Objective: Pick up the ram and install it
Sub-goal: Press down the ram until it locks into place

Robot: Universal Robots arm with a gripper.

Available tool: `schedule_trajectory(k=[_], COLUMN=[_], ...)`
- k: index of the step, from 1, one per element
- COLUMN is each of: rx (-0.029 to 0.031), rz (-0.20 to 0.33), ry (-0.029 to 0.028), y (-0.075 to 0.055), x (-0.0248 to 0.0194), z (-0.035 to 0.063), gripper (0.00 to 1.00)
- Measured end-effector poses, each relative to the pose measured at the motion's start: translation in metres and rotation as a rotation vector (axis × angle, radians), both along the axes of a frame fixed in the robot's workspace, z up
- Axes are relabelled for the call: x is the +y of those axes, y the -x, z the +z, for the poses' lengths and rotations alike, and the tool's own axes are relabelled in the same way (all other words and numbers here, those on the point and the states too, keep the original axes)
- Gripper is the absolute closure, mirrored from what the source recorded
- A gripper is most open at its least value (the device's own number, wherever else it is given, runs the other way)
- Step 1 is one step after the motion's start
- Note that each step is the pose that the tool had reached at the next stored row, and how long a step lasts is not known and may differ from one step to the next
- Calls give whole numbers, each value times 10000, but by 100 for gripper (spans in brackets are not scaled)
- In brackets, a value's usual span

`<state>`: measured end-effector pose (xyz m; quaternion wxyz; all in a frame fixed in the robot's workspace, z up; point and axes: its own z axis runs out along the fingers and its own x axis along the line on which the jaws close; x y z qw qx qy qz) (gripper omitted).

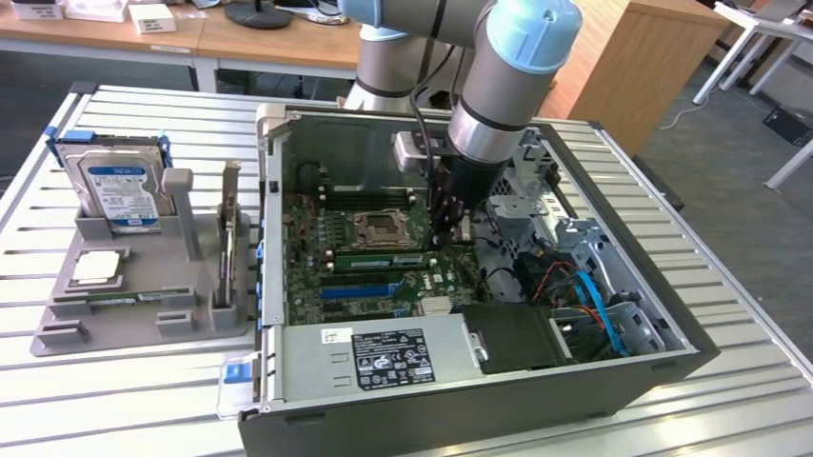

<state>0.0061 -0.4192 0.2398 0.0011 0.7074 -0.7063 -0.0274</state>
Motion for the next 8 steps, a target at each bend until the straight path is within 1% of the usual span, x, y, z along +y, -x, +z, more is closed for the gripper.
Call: schedule_trajectory(k=[3, 8], rx=[-1, -1], rz=[1, 1], ry=[0, 0], y=[-1, -1], x=[13, 14], z=[-6, -18], gripper=[89, 89])
